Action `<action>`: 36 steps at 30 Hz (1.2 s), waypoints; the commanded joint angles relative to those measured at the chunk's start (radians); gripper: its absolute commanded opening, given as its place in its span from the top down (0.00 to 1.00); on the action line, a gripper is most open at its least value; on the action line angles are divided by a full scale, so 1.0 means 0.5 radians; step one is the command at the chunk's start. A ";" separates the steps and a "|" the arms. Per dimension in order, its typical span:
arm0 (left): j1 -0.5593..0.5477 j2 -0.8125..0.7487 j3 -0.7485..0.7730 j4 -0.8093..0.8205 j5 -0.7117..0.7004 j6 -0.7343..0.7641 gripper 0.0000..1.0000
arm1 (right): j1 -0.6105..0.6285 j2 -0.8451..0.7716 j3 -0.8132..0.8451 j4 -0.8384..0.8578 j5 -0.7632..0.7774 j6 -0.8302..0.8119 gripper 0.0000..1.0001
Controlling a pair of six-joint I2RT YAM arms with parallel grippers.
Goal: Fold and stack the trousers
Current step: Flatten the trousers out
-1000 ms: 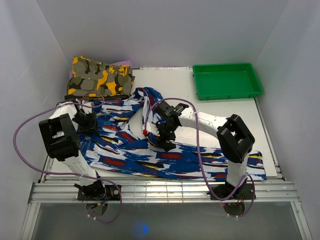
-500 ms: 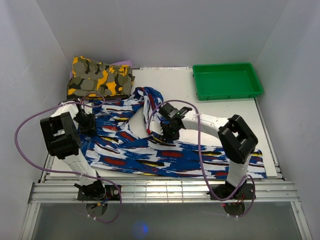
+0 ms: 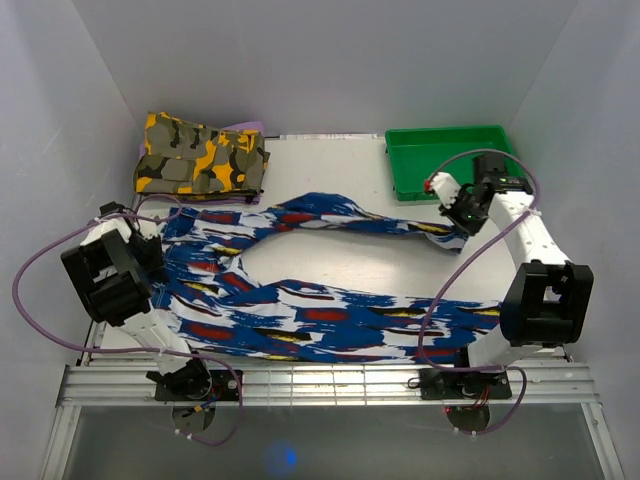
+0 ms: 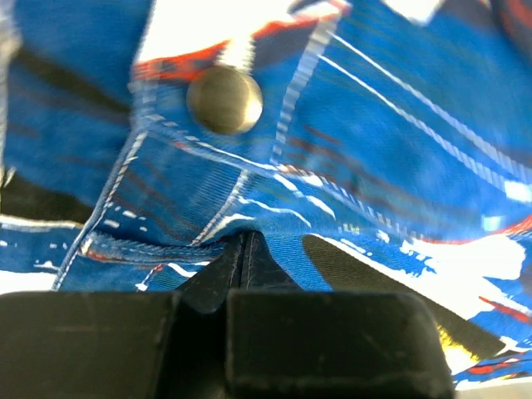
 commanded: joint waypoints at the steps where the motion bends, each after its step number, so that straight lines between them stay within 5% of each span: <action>1: 0.146 0.104 -0.139 0.120 -0.395 0.184 0.96 | -0.389 0.044 0.067 -0.211 0.103 -0.204 0.92; 7: 0.217 0.067 -0.124 0.123 -0.404 0.230 0.99 | -0.696 0.304 0.532 -0.349 0.104 -0.205 0.92; 12: 0.217 0.064 -0.069 0.114 -0.377 0.246 1.00 | -0.706 0.480 0.962 -0.518 -0.004 -0.149 0.92; 15: 0.217 0.028 -0.001 0.080 -0.169 0.273 0.99 | -0.666 0.608 1.039 -0.567 0.005 -0.106 0.92; 17: 0.217 -0.052 0.057 0.010 0.112 0.298 0.88 | -0.642 0.722 1.052 -0.622 0.042 -0.051 0.92; 20: 0.205 -0.138 0.216 -0.088 0.371 0.325 0.71 | -0.608 0.842 1.055 -0.650 0.097 0.062 0.72; 21: 0.181 -0.190 0.308 -0.104 0.506 0.322 0.63 | -0.608 0.866 1.064 -0.632 0.094 0.129 0.57; 24: 0.113 -0.313 0.407 -0.119 0.690 0.356 0.57 | -0.608 0.851 1.091 -0.577 0.119 0.210 0.39; 30: -0.408 -0.500 0.410 0.053 0.722 0.665 0.53 | -0.608 0.625 0.841 -0.534 0.061 0.054 0.37; 36: -1.015 -0.228 0.584 0.102 0.645 1.027 0.51 | -0.547 0.391 0.353 -0.497 -0.019 -0.250 0.32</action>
